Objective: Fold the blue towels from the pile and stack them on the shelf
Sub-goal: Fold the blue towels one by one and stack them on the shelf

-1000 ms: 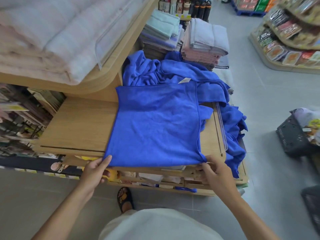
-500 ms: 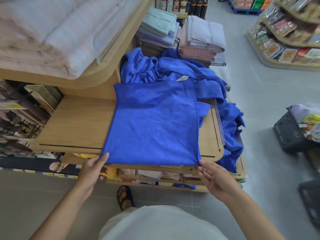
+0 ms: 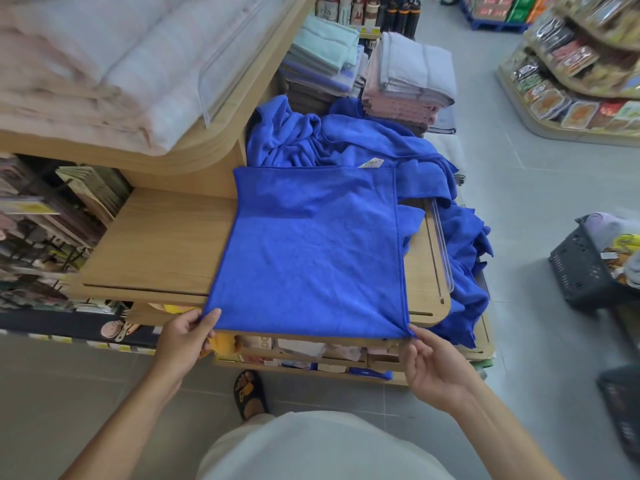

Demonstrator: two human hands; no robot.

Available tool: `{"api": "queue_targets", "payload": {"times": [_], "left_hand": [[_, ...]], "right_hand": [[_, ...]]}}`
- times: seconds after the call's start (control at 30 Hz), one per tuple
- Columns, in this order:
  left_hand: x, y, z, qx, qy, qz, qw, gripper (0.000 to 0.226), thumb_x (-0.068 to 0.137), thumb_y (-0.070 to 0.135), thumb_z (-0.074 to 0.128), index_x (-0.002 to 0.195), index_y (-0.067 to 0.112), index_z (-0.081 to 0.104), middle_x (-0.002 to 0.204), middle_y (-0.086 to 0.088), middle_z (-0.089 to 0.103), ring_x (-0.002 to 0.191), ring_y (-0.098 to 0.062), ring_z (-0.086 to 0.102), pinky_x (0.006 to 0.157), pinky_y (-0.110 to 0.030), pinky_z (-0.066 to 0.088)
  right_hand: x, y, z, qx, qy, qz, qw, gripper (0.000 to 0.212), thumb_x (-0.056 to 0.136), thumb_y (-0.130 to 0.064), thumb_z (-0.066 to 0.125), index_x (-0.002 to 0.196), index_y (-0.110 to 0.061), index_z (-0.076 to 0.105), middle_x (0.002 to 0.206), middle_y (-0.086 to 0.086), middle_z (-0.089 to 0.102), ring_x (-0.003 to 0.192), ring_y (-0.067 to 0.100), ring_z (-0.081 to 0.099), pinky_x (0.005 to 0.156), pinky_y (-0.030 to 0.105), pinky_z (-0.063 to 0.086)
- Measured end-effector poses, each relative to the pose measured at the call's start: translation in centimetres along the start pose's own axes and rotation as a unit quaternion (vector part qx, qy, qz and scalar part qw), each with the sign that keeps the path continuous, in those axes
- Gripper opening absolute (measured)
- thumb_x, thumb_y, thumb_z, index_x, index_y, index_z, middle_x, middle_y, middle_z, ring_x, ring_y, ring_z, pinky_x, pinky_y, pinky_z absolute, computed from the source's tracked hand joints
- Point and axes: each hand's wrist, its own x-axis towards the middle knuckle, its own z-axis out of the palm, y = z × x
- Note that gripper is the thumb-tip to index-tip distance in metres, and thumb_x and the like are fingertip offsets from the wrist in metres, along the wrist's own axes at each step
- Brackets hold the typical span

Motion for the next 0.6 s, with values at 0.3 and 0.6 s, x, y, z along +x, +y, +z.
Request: {"api": "queue_targets", "payload": {"times": [0.3, 0.6], "left_hand": [[-0.2, -0.7, -1.0, -0.025, -0.02, -0.032, 0.999, 0.018, 0.093, 0.042, 0.069, 0.099, 0.026, 0.073, 0.066, 0.001, 0.064, 0.061, -0.013, 0.059, 0.049, -0.026, 0.042], [-1.1, 0.4, -1.3, 0.122, -0.003, 0.056, 0.991, 0.016, 0.095, 0.04, 0.066, 0.086, 0.027, 0.069, 0.064, 0.001, 0.067, 0.062, -0.017, 0.063, 0.057, -0.029, 0.043]], "right_hand": [[1.3, 0.4, -0.9, -0.397, 0.129, -0.227, 0.88, 0.036, 0.085, -0.05, 0.078, 0.11, -0.025, 0.07, 0.097, 0.002, 0.078, 0.077, 0.023, 0.077, 0.061, 0.035, 0.061], [0.7, 0.3, -1.2, -0.466, 0.134, -0.276, 0.83, 0.022, 0.097, -0.033, 0.069, 0.093, -0.014, 0.078, 0.072, 0.0, 0.076, 0.058, 0.015, 0.068, 0.055, 0.026, 0.055]]}}
